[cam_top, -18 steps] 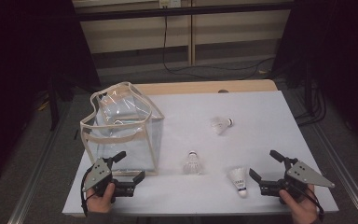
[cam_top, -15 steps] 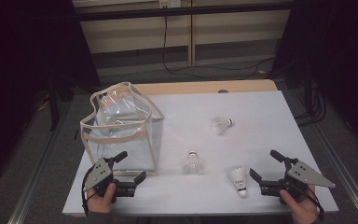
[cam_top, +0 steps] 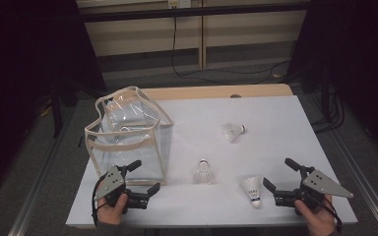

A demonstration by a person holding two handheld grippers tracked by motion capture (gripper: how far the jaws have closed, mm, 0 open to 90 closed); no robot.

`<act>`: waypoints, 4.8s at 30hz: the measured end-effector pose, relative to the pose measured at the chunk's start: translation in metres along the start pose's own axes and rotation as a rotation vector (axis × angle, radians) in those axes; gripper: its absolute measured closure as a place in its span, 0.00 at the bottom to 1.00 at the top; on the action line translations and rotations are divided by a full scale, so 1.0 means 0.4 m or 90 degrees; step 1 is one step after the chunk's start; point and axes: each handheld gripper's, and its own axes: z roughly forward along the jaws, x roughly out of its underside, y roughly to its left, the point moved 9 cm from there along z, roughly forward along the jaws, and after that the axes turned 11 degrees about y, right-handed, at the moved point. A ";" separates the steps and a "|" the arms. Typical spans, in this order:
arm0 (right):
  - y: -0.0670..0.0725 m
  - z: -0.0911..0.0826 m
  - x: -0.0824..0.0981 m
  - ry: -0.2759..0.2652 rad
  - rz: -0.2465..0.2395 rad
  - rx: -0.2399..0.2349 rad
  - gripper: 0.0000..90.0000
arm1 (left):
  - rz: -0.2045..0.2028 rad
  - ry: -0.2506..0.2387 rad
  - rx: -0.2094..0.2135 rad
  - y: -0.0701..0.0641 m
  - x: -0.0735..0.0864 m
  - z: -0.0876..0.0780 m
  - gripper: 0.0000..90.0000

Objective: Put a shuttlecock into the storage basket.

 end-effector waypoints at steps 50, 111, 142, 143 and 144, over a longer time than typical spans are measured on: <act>-0.002 0.000 -0.001 -0.001 0.002 -0.001 0.01 | -0.011 0.022 0.063 -0.098 -0.035 0.080 0.01; 0.001 -0.007 -0.007 -0.011 -0.005 -0.001 0.01 | -0.022 0.117 0.041 -0.159 -0.039 0.216 0.04; 0.000 -0.010 -0.010 -0.014 -0.007 0.000 0.01 | -0.034 0.176 0.024 -0.186 -0.025 0.277 0.12; 0.000 -0.010 -0.010 -0.014 -0.007 0.000 0.01 | -0.040 0.185 0.023 -0.186 -0.024 0.278 0.12; 0.000 -0.010 -0.010 -0.015 -0.007 0.000 0.01 | -0.044 0.186 0.021 -0.186 -0.024 0.282 0.13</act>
